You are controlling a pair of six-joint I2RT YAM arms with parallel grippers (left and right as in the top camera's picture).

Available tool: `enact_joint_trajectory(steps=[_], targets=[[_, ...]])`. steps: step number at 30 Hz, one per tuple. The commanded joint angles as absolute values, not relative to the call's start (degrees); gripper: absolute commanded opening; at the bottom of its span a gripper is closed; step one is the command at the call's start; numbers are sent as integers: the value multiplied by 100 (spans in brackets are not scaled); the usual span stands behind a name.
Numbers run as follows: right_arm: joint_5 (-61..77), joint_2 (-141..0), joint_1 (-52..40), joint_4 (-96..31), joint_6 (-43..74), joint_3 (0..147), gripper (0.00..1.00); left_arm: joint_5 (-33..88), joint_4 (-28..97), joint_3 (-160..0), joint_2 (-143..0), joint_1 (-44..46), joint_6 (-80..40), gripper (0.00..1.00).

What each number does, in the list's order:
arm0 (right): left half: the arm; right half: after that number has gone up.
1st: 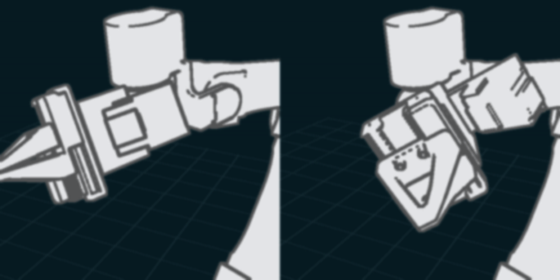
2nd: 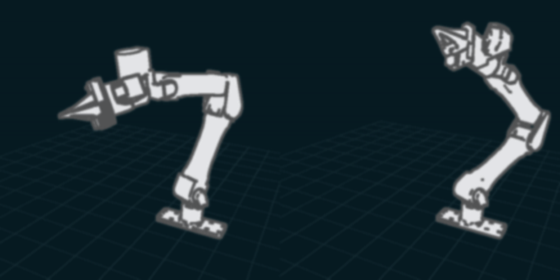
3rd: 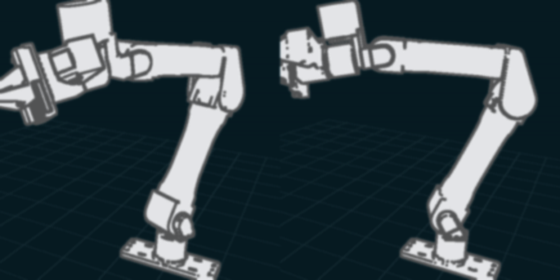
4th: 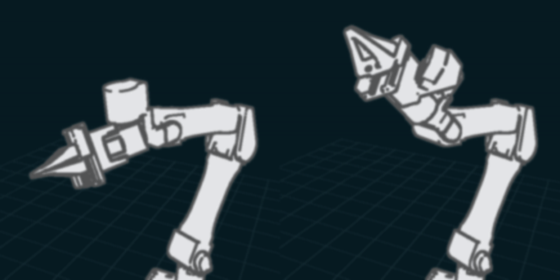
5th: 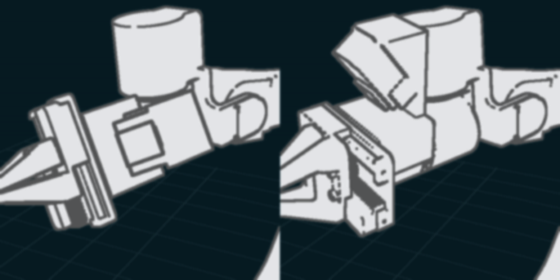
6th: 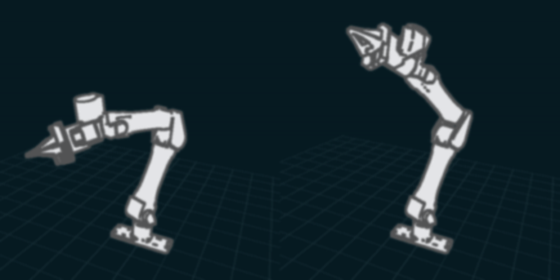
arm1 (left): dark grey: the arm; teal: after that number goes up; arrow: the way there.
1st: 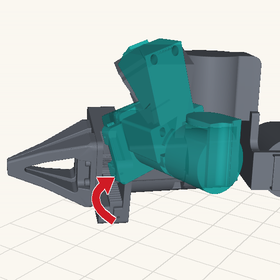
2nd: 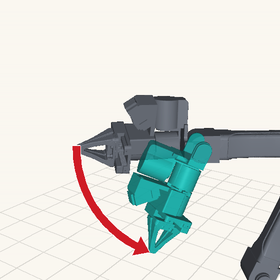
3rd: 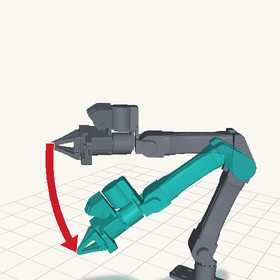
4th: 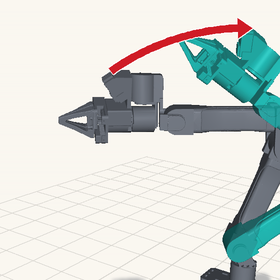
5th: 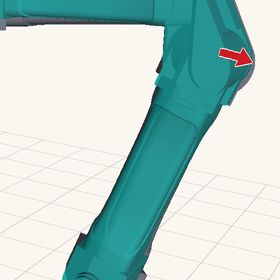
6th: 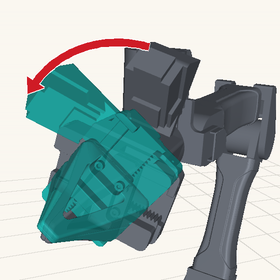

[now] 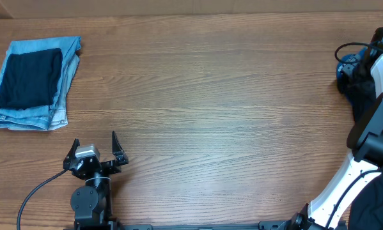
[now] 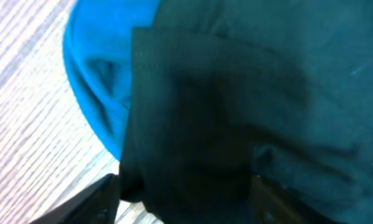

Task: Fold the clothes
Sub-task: 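Reach the right gripper to the black t-shirt at the right edge, then grasp the black t-shirt with the right gripper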

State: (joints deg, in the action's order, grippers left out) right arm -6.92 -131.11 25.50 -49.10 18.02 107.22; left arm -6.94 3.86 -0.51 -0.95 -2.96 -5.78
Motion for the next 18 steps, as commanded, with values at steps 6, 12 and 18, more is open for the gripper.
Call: enact_joint_trajectory(steps=[6, 12, 18], targets=[[-768, -13198, 2567, -4974, 1850, 10687, 64, -788, 364, -30, -32, -248, -513, 100], [-768, -13198, 2569, -4939, 1850, 10687, 59, -788, 364, -30, -32, -248, -513, 100], [-770, -13198, 2569, -4941, 1848, 10687, 49, -788, 364, -30, -32, -248, -513, 100]])
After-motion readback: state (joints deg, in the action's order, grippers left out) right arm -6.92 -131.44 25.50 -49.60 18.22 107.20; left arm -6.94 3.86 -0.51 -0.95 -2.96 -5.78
